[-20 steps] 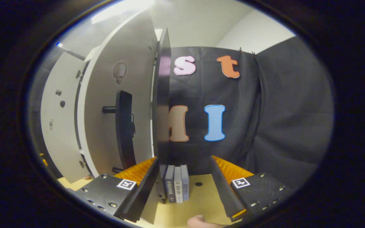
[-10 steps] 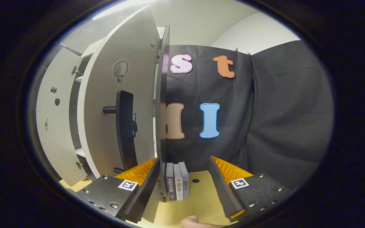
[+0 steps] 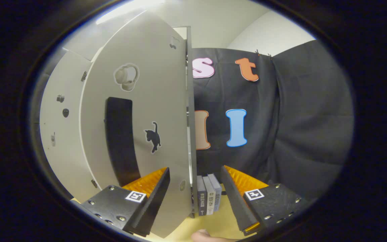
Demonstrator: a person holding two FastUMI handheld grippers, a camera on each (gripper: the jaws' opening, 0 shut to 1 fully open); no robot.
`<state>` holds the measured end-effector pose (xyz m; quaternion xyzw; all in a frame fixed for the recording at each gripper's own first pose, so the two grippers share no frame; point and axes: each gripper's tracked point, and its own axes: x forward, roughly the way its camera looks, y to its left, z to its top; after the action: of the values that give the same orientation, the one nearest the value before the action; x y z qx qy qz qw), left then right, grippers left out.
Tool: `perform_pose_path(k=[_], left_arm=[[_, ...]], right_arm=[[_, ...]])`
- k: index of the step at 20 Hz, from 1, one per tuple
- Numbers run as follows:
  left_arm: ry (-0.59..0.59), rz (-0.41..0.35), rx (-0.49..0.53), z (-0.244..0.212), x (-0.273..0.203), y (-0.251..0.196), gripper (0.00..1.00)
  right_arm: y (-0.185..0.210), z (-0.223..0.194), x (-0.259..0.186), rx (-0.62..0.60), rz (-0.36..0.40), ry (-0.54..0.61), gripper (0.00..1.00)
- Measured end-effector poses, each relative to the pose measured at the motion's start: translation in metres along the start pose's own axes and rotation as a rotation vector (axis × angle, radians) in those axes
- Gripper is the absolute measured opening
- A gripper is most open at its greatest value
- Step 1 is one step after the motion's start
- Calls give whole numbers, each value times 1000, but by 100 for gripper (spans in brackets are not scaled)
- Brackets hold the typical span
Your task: Grab one shoe with the right hand and put it into the shoe cabinet, grab the other shoe with the left hand and put it into the shoe cabinet; then close the right door with the right hand and the left door with the left hand.
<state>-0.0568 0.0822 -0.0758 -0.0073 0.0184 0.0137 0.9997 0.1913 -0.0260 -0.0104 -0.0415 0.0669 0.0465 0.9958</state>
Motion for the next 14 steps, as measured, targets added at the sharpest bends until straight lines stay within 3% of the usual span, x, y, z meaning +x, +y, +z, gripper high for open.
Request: perform_pose_path(k=[2,3,5,6,7,8,9,13,14], left_arm=[[-12,20,15,7,8,10,96],[-22,27,15,12,12,16,92],[-24,37,-7,21,22,27,96],[-25,36,-24,24,24,32,93],[-26,38,-36,26,23,38,92],[-24,40,-32,28,23,44,96],[-20,46,-20,27,27,47,96],[1,86,13,30,41,71,92],[7,88,16,30,46,73,95]], right_arm=[[28,-6,8,28,41,6,89],[45,-9,10,47,77,16,92],[81,-17,9,160,177,68,93],[98,-20,2,214,230,91,96],[101,-22,-1,230,232,90,98],[93,-18,-5,218,210,74,93],[83,-19,-10,193,187,58,98],[71,-37,-43,136,151,18,98],[68,-41,-54,125,154,16,98]])
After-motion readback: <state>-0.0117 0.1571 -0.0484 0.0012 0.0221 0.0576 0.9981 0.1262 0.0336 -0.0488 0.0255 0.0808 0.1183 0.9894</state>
